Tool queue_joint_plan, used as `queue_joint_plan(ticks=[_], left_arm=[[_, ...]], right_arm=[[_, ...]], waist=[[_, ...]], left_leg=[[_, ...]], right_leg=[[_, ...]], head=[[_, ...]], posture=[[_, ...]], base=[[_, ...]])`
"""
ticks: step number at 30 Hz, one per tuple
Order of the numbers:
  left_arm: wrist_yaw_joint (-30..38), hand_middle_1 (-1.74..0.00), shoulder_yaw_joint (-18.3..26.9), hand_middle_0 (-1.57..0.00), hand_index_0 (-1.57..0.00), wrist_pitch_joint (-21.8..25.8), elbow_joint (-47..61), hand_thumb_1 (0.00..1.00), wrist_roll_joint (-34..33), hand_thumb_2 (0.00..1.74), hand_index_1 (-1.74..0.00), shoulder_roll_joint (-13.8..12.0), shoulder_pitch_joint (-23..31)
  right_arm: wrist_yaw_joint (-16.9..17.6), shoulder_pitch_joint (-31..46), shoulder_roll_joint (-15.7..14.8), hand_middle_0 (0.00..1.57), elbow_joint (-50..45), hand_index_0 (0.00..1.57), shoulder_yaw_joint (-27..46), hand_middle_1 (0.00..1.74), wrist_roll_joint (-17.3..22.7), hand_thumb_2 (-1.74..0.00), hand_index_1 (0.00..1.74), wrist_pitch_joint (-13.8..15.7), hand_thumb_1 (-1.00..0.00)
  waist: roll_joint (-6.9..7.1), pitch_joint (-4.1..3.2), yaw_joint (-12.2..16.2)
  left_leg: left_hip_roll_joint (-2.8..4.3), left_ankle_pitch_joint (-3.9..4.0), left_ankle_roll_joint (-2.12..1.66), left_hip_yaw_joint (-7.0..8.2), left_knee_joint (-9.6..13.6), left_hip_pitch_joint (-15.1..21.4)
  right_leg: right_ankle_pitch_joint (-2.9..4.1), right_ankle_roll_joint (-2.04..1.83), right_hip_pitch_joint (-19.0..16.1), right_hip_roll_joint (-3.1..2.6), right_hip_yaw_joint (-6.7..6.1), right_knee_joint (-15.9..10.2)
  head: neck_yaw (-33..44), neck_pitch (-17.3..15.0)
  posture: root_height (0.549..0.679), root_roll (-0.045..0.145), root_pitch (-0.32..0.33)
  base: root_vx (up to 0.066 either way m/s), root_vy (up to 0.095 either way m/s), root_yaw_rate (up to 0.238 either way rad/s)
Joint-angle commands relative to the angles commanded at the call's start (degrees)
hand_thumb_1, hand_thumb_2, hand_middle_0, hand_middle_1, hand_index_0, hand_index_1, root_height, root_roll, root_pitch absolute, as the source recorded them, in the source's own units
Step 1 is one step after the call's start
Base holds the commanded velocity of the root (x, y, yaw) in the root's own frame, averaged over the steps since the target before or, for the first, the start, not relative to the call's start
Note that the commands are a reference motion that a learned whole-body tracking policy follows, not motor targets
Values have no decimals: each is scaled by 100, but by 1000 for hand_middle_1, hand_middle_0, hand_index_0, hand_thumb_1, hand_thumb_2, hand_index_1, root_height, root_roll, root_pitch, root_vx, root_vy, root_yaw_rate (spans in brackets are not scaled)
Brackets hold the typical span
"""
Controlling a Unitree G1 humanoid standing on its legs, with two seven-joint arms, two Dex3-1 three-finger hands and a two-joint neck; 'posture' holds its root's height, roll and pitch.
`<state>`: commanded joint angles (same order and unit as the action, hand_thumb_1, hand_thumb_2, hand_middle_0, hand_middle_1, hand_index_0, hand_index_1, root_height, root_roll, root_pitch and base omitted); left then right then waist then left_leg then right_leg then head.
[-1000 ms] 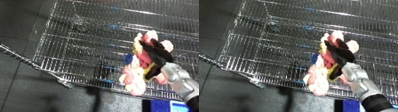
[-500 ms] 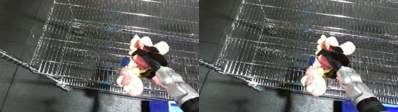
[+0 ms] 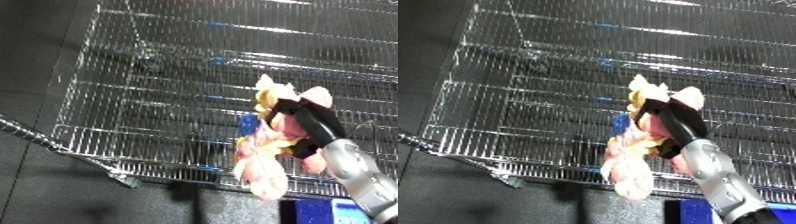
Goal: Pick up the object and place it into the box
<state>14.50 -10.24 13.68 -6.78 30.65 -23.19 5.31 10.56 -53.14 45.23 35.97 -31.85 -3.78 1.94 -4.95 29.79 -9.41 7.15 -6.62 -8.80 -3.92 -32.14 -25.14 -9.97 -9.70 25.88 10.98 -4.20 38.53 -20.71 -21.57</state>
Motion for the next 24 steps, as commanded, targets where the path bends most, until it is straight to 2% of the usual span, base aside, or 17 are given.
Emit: queue_joint_plan(ticks=[5,9,14,19,24], left_arm=[[25,-1740,51,-1570,-1570,-41,-52,1000,-90,1740,-1740,106,2],[56,-1740,80,-1570,-1570,-116,-48,1000,-146,1740,-1740,222,46],[61,-1740,140,-1570,-1570,-201,4,1000,-164,1740,-1740,353,115],[59,-1740,160,-1570,-1570,-276,105,1000,-189,1740,-1740,468,169],[54,-1740,131,-1570,-1570,-337,201,1000,-175,1740,-1740,577,214]], right_arm=[[321,960,265,1570,-1193,1570,965,1740,-41,-1740,1740,63,-1000],[561,1981,271,1570,-2309,1570,1962,1740,-137,-1740,1740,94,-1000],[751,2880,114,1570,-3193,1570,2889,1740,-228,-1740,1740,154,-1000],[917,3616,-79,1570,-3871,1570,3678,1740,-295,-1740,1740,238,-1000],[1167,4378,-374,1570,-4124,1570,4448,1740,-197,-1740,1740,333,-1000]], waist=[[28,0,264],[51,0,507],[75,0,757],[72,0,1010],[50,0,1309]], left_leg=[[14,-18,41,69,-56,108],[22,-16,67,130,-90,198],[63,-39,92,218,-121,366],[99,-105,114,330,-162,591],[126,-161,121,407,-209,736]], right_leg=[[19,1,-54,-1,-47,67],[38,11,-111,-6,-96,94],[70,14,-239,-26,-160,64],[73,15,-416,-64,-241,17],[48,19,-536,-99,-330,2]], head=[[-111,-56],[-257,-98],[-466,-226],[-892,-382],[-1441,-912]], posture=[[628,35,-61],[626,42,-87],[626,50,-118],[626,57,-150],[626,61,-171]], base=[[-17,-27,-75],[-18,-28,-109],[-8,-32,-138],[14,-15,-188],[4,6,-140]])
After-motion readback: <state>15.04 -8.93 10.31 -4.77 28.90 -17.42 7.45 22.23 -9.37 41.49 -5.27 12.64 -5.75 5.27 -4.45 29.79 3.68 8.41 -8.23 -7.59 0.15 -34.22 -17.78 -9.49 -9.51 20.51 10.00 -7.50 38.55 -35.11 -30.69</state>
